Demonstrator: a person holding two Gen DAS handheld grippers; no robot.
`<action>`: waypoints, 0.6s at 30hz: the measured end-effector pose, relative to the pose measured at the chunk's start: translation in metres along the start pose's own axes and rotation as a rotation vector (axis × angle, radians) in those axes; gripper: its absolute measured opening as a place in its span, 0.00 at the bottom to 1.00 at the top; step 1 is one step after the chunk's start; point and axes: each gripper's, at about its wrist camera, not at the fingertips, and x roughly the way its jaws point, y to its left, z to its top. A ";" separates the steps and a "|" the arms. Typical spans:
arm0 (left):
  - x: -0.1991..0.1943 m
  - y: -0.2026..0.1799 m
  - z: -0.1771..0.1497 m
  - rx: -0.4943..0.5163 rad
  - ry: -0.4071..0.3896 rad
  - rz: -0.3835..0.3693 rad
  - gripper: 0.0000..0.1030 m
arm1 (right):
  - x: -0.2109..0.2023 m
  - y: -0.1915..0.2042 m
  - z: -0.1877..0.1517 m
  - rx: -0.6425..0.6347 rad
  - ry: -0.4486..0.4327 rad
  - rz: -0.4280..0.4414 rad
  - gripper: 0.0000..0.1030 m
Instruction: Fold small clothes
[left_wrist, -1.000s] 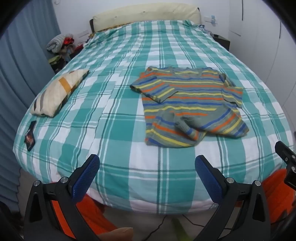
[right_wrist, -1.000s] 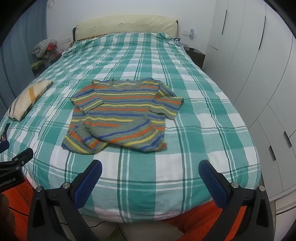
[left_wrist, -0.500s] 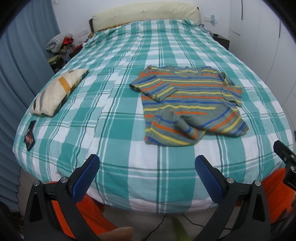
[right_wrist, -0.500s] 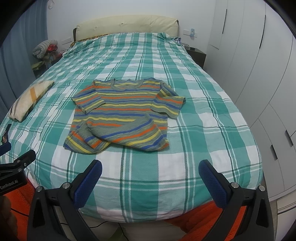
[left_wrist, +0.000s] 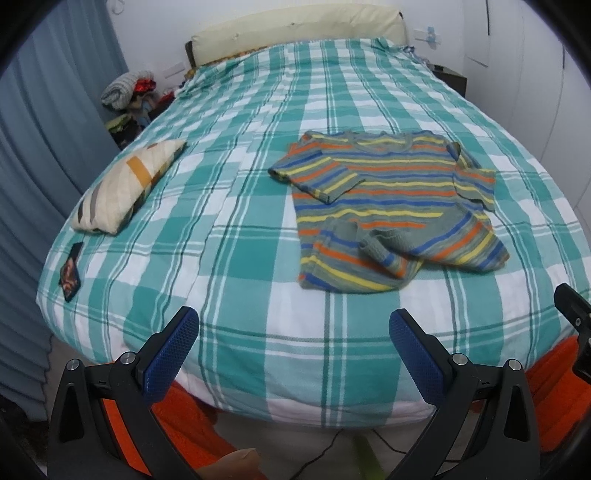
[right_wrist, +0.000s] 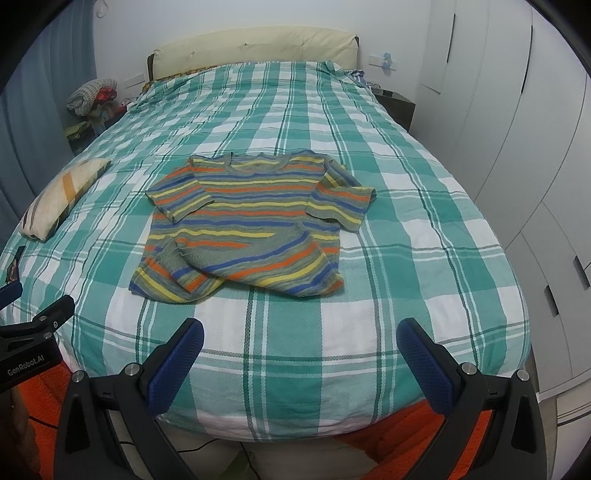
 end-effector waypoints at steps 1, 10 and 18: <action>0.001 0.000 0.000 0.008 0.001 -0.002 1.00 | 0.000 0.000 0.000 0.000 0.000 0.000 1.00; 0.005 -0.006 0.000 0.038 0.008 -0.004 1.00 | 0.002 -0.007 0.001 0.027 -0.011 0.027 1.00; 0.007 -0.004 0.001 0.008 0.023 -0.030 1.00 | 0.005 -0.007 0.003 0.022 -0.026 0.069 1.00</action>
